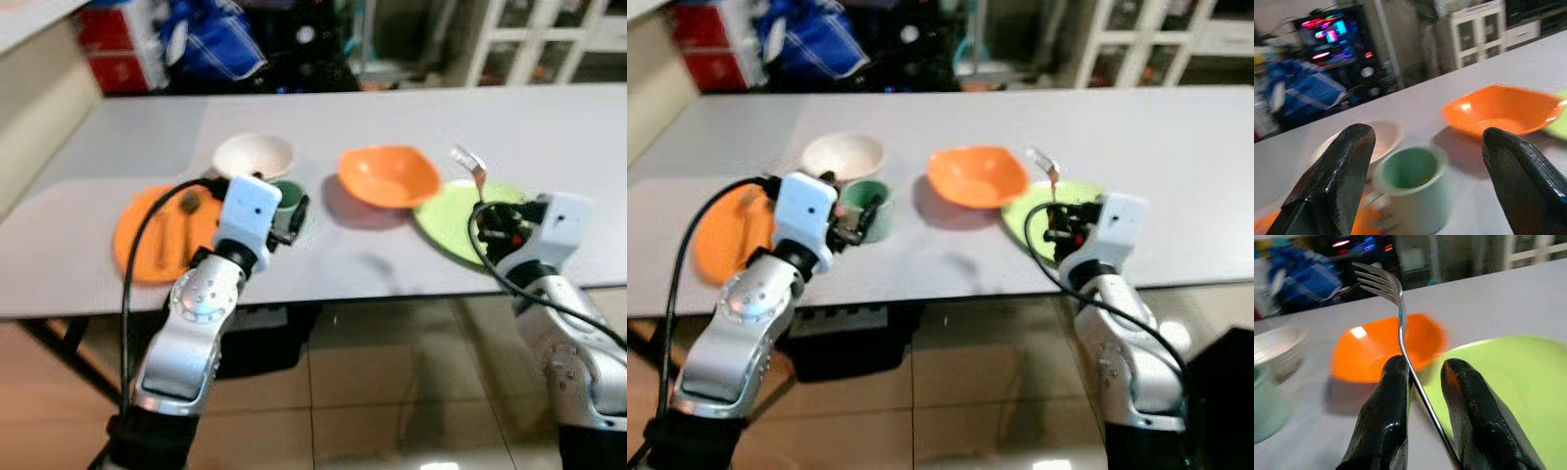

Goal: Setting the table

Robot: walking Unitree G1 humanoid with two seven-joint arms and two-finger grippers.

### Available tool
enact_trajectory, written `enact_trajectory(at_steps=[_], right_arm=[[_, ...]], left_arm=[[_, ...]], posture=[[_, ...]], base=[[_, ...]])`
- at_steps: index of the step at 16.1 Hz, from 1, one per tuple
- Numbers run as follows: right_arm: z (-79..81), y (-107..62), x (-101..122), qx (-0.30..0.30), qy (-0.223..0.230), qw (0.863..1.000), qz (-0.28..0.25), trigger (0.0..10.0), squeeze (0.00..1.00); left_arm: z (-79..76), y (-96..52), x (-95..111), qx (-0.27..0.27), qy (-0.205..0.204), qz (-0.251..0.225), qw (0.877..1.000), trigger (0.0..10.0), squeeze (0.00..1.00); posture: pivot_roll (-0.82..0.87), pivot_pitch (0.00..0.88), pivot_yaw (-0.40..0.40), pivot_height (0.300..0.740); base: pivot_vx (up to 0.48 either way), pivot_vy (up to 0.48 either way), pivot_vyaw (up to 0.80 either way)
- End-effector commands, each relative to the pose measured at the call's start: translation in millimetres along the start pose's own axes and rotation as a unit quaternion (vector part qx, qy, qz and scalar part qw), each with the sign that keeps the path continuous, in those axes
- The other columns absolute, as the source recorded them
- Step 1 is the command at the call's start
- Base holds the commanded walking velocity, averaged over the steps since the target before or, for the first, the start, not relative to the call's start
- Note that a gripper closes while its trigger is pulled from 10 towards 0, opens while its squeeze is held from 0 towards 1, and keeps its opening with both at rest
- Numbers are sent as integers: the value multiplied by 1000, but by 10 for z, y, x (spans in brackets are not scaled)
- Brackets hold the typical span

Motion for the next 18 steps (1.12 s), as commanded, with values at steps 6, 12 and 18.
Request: enact_trajectory(at_steps=[6,12,18], right_arm=[[46,11,119,3,5,1000,-31,10000,0],[35,12,116,-5,-8,999,-31,10000,0],[0,12,101,-15,-11,999,-26,10000,0]], left_arm=[[59,42,5,23,6,2,1000,10000,0],[42,59,16,20,6,-1,1000,10000,0],[-21,56,13,3,6,-2,1000,10000,0]], posture=[[-23,0,15,740],[-27,0,16,740],[-29,0,17,740]], base=[[0,-248,207],[0,-320,0],[0,-330,0]])
Point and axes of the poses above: a point about 5 cm out from each wrist's last joint towards the gripper, its own y axis pointing out of the wrist towards the gripper, its own x axis along the axis of the wrist's last joint, z = x × y, the point moved 3 cm from there along y, pointing out of the wrist towards the gripper, and after that the axes turned 14 degrees about y, right-handed, at the moved point
